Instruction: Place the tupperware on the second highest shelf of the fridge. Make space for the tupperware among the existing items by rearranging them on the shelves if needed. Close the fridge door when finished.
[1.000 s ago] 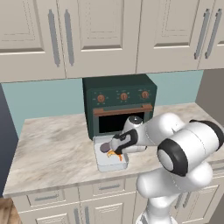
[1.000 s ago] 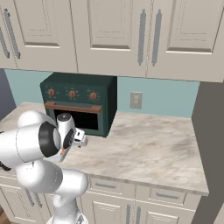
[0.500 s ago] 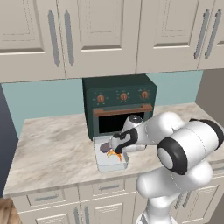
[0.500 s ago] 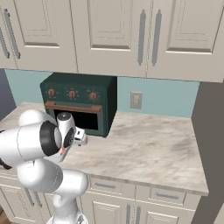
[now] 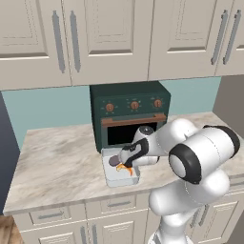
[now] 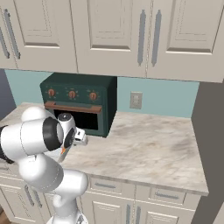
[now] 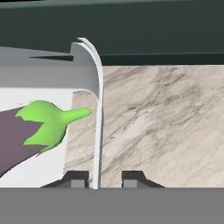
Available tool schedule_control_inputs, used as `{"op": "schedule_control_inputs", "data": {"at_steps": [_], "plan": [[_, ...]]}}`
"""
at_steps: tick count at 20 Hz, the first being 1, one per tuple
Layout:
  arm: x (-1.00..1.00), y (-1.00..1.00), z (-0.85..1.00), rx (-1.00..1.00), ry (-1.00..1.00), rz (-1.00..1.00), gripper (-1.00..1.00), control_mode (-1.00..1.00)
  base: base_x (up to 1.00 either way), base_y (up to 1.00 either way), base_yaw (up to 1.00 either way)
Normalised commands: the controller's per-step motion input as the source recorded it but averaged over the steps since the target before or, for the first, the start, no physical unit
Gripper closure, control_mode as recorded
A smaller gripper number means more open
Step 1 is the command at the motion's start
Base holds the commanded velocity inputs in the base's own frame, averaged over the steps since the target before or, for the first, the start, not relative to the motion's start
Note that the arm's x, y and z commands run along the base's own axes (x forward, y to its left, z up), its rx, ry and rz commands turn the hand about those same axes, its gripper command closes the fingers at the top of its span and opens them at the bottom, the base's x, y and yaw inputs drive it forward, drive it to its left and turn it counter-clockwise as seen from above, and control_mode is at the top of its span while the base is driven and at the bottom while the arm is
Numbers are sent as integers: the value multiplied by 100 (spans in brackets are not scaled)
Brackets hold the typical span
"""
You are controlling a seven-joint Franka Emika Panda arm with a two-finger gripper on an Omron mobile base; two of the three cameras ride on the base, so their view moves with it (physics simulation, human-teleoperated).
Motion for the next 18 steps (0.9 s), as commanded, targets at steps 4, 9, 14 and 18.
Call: {"op": "schedule_control_inputs", "data": {"at_steps": [4,9,14,18], "plan": [[-4,0,-12,1,-5,0,100,-100,0,0,0],[-19,-39,53,13,-4,2,100,-100,0,0,0],[-19,-51,100,6,-1,0,100,-100,0,0,0],[-23,-55,100,0,0,-2,100,-100,0,0,0]]}}
